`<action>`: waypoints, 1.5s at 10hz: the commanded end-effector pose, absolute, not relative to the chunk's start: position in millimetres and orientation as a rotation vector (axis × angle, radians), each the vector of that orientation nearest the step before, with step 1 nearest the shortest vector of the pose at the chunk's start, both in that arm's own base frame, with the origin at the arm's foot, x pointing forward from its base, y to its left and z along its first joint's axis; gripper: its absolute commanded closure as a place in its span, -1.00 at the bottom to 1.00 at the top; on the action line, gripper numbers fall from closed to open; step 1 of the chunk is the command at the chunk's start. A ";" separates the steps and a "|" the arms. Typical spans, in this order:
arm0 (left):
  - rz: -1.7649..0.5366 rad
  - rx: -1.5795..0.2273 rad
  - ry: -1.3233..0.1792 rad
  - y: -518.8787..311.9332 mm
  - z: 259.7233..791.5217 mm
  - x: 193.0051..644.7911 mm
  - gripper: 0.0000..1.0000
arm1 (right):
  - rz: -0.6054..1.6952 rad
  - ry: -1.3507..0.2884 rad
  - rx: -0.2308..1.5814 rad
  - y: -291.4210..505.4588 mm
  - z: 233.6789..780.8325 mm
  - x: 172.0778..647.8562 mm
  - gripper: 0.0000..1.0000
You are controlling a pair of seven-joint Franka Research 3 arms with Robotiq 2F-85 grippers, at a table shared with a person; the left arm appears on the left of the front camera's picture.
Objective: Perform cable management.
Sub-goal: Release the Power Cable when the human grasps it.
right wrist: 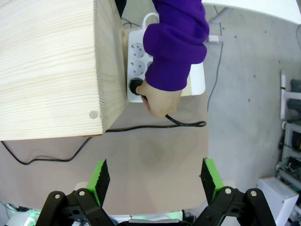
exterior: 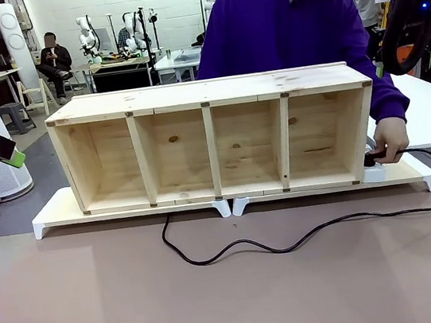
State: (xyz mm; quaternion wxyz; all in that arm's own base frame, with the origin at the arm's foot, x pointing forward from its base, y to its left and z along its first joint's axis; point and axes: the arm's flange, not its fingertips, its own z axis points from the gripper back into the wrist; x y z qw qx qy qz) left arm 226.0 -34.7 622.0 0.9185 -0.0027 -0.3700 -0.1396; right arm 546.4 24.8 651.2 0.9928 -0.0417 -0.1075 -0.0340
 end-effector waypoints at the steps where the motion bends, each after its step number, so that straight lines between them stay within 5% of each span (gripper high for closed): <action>1: -0.280 -0.012 -0.768 -34.6 622.7 227.2 -1.00 | -0.070 -0.210 -0.081 24.1 650.3 546.1 -1.00; 15: -0.280 -0.012 -0.768 -34.6 622.7 227.2 -1.00 | -0.070 -0.210 -0.081 24.1 650.3 546.1 -1.00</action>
